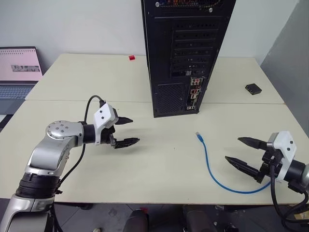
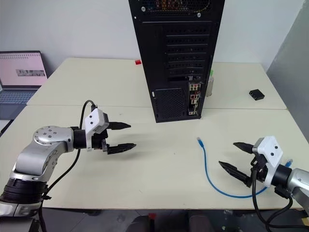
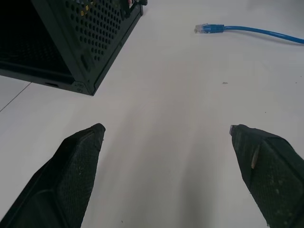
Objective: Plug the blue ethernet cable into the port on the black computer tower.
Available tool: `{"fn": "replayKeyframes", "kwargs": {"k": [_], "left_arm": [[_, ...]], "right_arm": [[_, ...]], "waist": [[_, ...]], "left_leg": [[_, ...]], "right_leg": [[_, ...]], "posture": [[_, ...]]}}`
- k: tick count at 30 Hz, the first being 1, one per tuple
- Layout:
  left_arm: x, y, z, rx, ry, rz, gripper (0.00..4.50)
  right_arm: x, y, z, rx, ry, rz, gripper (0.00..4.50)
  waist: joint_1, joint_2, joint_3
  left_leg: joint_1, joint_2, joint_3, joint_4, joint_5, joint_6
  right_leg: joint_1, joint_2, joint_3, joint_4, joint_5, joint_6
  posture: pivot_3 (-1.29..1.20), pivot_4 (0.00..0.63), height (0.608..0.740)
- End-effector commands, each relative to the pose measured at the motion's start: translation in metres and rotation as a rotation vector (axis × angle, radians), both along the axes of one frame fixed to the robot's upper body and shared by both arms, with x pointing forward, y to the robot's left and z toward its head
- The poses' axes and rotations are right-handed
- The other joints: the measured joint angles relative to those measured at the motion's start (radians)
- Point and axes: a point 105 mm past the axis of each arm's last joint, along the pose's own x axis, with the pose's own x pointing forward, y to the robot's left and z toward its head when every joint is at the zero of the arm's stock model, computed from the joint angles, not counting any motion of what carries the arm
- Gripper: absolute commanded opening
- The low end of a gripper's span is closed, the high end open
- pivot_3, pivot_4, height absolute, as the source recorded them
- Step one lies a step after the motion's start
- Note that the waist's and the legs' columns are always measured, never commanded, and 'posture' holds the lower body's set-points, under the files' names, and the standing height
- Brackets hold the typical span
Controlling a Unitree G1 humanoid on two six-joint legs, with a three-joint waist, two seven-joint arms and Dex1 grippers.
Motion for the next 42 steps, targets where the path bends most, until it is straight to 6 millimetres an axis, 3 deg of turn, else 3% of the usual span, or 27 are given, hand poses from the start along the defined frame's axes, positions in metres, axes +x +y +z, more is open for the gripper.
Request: {"fn": "replayKeyframes", "kwargs": {"k": [1, 10, 15, 24, 32, 38, 39, 42], "left_arm": [[-0.005, -0.011, 0.013, -0.008, -0.046, -0.063, 4.50], [-0.017, -0.024, 0.007, 0.034, -0.053, -0.144, 4.50], [-0.020, -0.040, 0.009, 0.013, -0.074, -0.209, 4.50], [-0.020, -0.061, 0.003, 0.020, -0.124, -0.303, 4.50], [-0.016, -0.065, 0.001, 0.020, -0.146, -0.297, 4.50], [-0.013, -0.065, 0.000, 0.021, -0.161, -0.293, 4.50], [-0.013, -0.066, 0.000, 0.020, -0.163, -0.293, 4.50], [-0.013, -0.065, -0.001, 0.021, -0.163, -0.292, 4.50]], "right_arm": [[-0.004, 0.007, 0.010, -0.017, -0.035, 0.041, 4.46], [0.001, 0.019, 0.005, -0.025, -0.008, 0.017, 4.46], [0.006, 0.027, -0.010, -0.061, 0.029, -0.063, 4.46], [0.043, 0.050, -0.038, -0.002, 0.014, -0.268, 4.46], [0.066, 0.058, -0.066, 0.005, 0.031, -0.339, 4.46], [0.080, 0.064, -0.073, 0.031, 0.019, -0.365, 4.46], [0.083, 0.063, -0.075, 0.030, 0.021, -0.378, 4.09], [0.086, 0.060, -0.079, 0.026, 0.039, -0.403, 3.51]], "waist": [[0.000, 0.000, 0.000], [0.000, 0.000, 0.000], [0.000, 0.000, 0.000], [-0.001, -0.001, 0.000], [-0.001, -0.001, 0.000], [-0.001, -0.001, 0.000], [-0.001, -0.001, 0.000], [-0.001, -0.001, 0.000]], "left_leg": [[0.000, 0.000, 0.000, 0.000, 0.000, 0.000], [0.000, 0.000, 0.000, 0.000, 0.000, 0.000], [0.000, 0.000, 0.000, 0.000, 0.000, 0.000], [0.000, 0.000, 0.000, 0.000, 0.000, 0.000], [-0.001, 0.000, 0.000, 0.000, 0.000, 0.000], [-0.001, 0.000, 0.000, 0.000, 0.000, 0.000], [-0.001, 0.000, 0.000, 0.000, 0.000, 0.000], [-0.001, 0.000, 0.000, 0.000, 0.000, 0.000]], "right_leg": [[0.000, 0.000, 0.000, 0.000, 0.000, 0.000], [0.000, 0.000, 0.000, 0.000, 0.000, 0.000], [0.000, 0.000, 0.000, 0.000, 0.000, 0.000], [-0.001, 0.000, 0.000, 0.000, 0.000, 0.000], [-0.001, 0.000, 0.001, 0.000, 0.000, 0.000], [-0.002, 0.000, 0.000, 0.000, 0.000, 0.000], [-0.002, 0.000, 0.000, 0.001, 0.000, 0.000], [-0.002, 0.000, 0.000, 0.001, 0.000, 0.000]], "posture": [[0.00, 0.150, 0.740], [0.00, 0.150, 0.740], [0.00, 0.150, 0.740], [0.00, 0.150, 0.740], [0.00, 0.150, 0.740], [0.00, 0.150, 0.740], [0.00, 0.150, 0.740], [0.00, 0.150, 0.740]]}}
